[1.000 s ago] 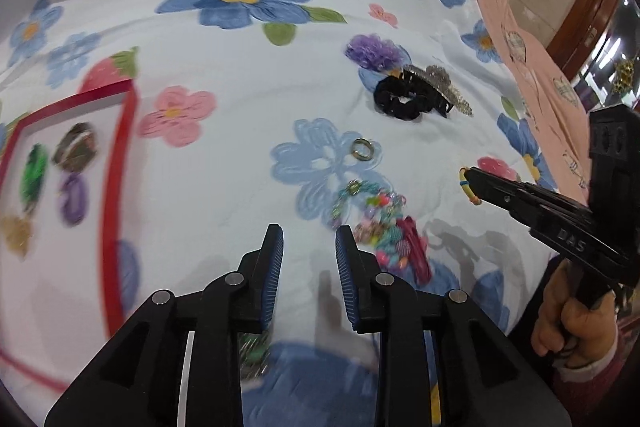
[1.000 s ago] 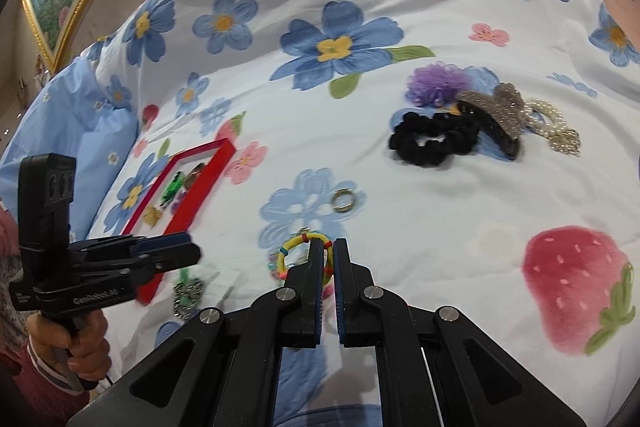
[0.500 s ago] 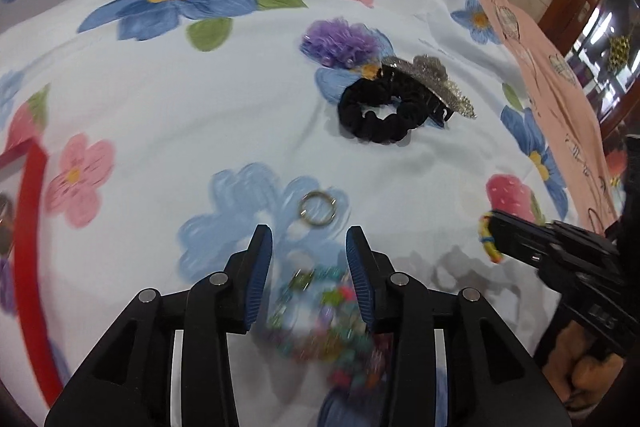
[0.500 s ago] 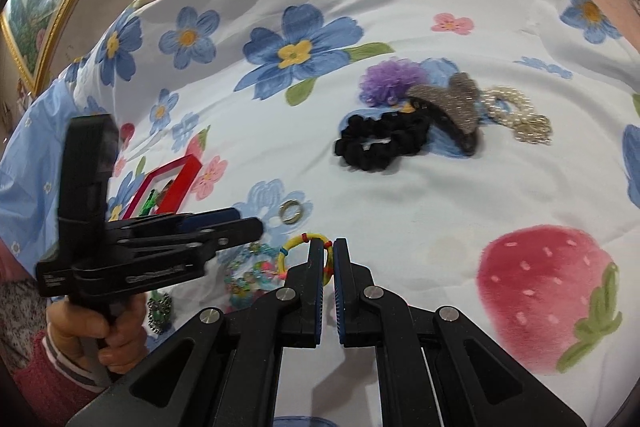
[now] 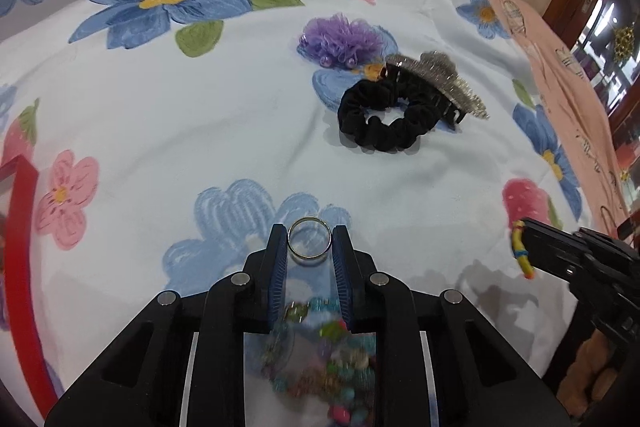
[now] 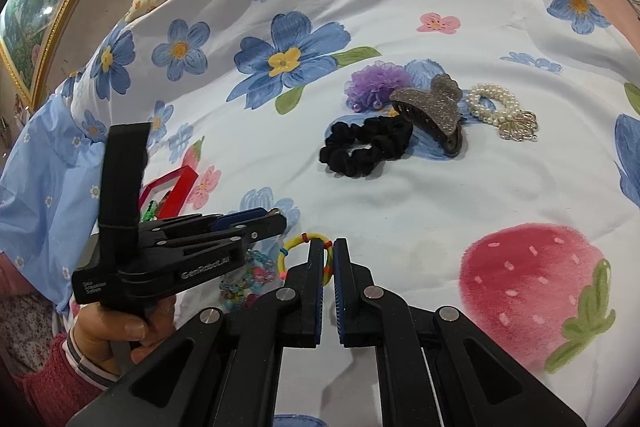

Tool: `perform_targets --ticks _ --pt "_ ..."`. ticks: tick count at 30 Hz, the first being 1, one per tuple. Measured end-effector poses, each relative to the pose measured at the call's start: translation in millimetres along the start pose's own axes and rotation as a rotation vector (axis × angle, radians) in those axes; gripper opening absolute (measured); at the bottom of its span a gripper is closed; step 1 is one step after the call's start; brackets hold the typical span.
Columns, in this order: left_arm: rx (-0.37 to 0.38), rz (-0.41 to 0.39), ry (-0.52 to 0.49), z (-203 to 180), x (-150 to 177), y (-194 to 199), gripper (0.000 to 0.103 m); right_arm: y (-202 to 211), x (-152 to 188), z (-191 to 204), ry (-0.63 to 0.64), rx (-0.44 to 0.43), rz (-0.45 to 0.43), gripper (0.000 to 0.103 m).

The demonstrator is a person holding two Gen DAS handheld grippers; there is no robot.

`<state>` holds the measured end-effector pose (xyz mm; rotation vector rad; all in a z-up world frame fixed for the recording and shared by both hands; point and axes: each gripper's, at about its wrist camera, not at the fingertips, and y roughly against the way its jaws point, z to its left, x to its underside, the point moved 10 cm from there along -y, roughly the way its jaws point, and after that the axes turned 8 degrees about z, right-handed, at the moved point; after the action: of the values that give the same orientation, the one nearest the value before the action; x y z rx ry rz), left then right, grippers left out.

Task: Organize jewelry
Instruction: 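Lower the left tool onto the gold ring and close on it, then carry the gold ring with the left tool while the right tool carries the rainbow hair tie into the tray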

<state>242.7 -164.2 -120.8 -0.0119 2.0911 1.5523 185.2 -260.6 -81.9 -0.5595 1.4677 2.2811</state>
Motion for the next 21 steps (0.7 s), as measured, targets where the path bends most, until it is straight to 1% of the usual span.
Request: perform_targets --ticks 3,7,12,17,21 --pt "0.002 -0.025 0.015 5.3 5.8 17.6 0.021 0.8 -0.3 8.9 0.014 -0.010 -0.002 0.004" --pt "0.006 -0.058 0.058 21.5 19.7 45.2 0.021 -2.4 0.1 25.7 0.037 -0.031 0.005 0.004" --pt "0.000 -0.095 0.101 42.5 39.5 75.6 0.021 -10.6 3.1 56.6 0.086 -0.062 0.023 0.004" --pt "-0.013 -0.122 0.160 69.4 59.7 99.6 0.021 -23.0 8.2 97.4 0.154 -0.100 0.049 0.004" --pt "-0.040 -0.145 0.203 92.5 75.1 117.5 0.021 -31.9 12.7 128.7 0.208 -0.128 0.069 0.004"
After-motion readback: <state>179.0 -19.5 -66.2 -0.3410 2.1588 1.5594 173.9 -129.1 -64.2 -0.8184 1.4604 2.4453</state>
